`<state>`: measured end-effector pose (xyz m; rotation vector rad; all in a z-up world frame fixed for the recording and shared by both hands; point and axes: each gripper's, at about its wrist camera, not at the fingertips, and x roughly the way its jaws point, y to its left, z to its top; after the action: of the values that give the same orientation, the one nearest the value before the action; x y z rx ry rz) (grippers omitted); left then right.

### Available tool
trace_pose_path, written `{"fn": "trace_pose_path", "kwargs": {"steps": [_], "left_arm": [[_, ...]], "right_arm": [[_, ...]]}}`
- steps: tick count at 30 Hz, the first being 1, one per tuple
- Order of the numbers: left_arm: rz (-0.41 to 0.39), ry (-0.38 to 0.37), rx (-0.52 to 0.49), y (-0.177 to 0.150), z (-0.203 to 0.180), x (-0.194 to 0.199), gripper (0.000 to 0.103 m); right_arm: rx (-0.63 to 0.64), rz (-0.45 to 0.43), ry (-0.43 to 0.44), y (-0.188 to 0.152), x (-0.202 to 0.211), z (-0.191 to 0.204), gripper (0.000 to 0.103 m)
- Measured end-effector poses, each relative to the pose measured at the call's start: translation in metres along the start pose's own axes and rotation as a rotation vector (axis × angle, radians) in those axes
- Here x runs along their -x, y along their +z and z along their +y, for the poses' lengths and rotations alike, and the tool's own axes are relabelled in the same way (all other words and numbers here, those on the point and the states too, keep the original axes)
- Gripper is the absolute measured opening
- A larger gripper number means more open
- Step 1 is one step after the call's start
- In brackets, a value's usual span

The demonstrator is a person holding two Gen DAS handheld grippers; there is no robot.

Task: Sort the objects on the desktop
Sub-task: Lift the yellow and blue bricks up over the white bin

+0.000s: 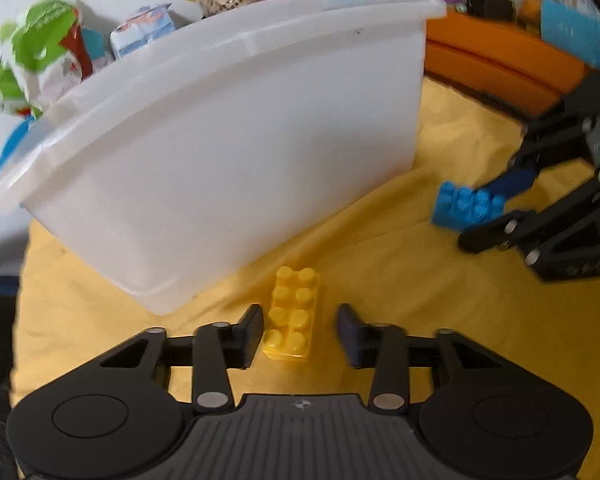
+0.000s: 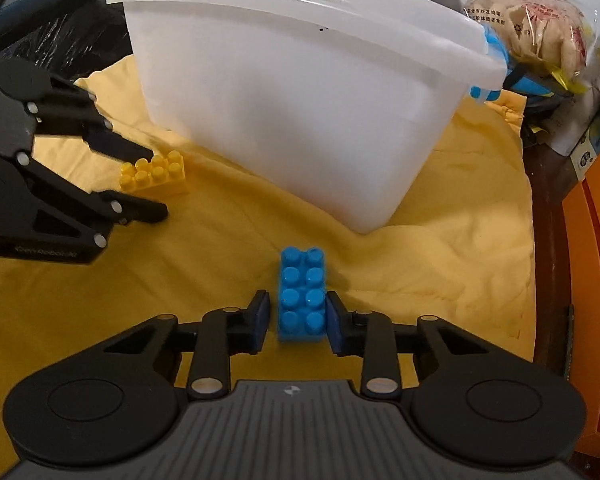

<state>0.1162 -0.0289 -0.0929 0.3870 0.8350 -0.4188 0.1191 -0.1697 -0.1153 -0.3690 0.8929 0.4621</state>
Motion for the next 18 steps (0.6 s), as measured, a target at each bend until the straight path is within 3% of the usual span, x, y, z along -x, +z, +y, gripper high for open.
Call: {"fn": "trace_pose_path", "kwargs": {"steps": [5,10,18], "left_arm": [[-0.031,-0.013,-0.039,-0.001,-0.01,0.013,0.027],[-0.094,-0.008,-0.025,0.013,-0.009,0.053,0.027],[-0.273,0.052,0.001,0.063,0.012,0.126,0.027]], "right_arm": [[0.012,0.015,-0.032,0.002,0.004,0.009,0.027],[0.032,0.001,-0.06,0.009,0.027,0.019,0.027],[0.058,-0.214,-0.112,0.049,0.113,0.025,0.027]]}}
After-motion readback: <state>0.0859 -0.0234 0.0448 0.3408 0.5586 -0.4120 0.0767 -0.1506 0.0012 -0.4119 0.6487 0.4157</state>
